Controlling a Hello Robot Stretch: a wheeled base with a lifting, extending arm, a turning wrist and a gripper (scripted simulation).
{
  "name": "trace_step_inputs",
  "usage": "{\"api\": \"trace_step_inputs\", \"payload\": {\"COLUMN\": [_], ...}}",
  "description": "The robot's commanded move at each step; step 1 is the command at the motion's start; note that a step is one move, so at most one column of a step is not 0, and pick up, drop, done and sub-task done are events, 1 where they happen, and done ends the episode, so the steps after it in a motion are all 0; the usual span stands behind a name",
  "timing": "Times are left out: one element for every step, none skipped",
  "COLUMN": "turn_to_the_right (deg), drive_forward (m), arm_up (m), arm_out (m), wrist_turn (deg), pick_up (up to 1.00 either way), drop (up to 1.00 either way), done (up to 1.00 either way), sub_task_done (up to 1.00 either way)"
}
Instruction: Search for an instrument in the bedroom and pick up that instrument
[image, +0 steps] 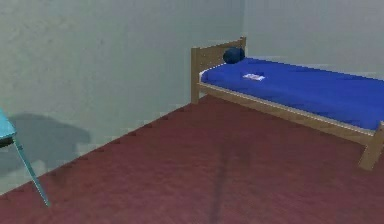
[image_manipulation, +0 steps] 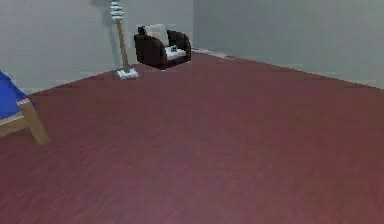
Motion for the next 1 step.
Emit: {"api": "trace_step_inputs", "payload": {"turn_to_the_right": [-45.0], "drive_forward": [0.00], "arm_up": [0.00], "arm_out": [0.00], "wrist_turn": [0.0], "pick_up": [0.00], "drop": [0.00], "done": [0.00], "sub_task_done": [0.00]}}
